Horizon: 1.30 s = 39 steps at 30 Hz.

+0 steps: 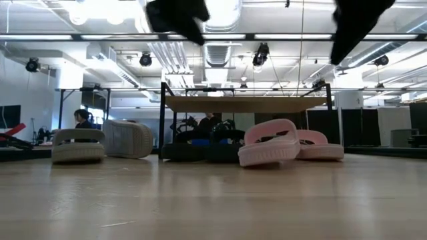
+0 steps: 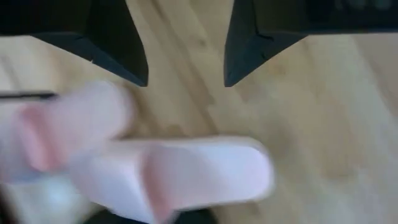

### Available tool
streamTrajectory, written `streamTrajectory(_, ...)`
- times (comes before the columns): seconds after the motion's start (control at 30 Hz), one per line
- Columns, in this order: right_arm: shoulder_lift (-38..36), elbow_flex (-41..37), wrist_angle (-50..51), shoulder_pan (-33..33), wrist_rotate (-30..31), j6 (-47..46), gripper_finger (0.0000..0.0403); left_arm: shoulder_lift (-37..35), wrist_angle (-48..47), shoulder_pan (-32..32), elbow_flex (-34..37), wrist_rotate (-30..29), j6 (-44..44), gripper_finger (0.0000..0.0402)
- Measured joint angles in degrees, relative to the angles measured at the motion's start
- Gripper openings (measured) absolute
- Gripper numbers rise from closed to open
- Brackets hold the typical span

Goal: Pick and place slides into the shelf
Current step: Put the pink slide under the shelf

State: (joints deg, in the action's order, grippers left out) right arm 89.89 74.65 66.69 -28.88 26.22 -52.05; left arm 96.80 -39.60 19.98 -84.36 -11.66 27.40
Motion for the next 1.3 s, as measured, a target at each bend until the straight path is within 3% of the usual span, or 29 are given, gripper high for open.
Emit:
streamTrajectory(0.1, 2.0, -0.1, -4.4, 2.2, -1.0, 3.0, 0.0155, -3.6, 1.9, 2.9, 7.5, -2.5, 8.4, 0.0217)
streamTrajectory(0.27, 4.8, -0.2, -6.1, 6.3, -1.2, 4.1, 0.0081, -7.9, 13.1, 6.0, 17.7, -7.4, 17.9, 0.0217)
streamTrajectory(0.5, 8.8, -0.3, -15.5, 8.8, -2.9, 6.4, 0.0017, -9.1, 20.1, 8.1, 23.2, -9.8, 21.9, 0.0217)
streamTrajectory(0.77, 14.8, -0.3, -17.3, 9.4, -5.4, 5.8, 0.0009, -8.6, 21.0, 8.6, 24.2, -9.9, 21.8, 0.0217)
streamTrajectory(1.0, 18.8, -0.3, -25.2, 9.4, -6.7, 5.5, 0.0009, -8.6, 21.1, 8.9, 25.0, -9.9, 21.7, 0.0217)
streamTrajectory(1.3, 24.2, 0.1, -23.6, 9.4, -6.0, 5.3, 0.0009, -8.6, 21.1, 9.0, 25.8, -9.9, 21.7, 0.0217)
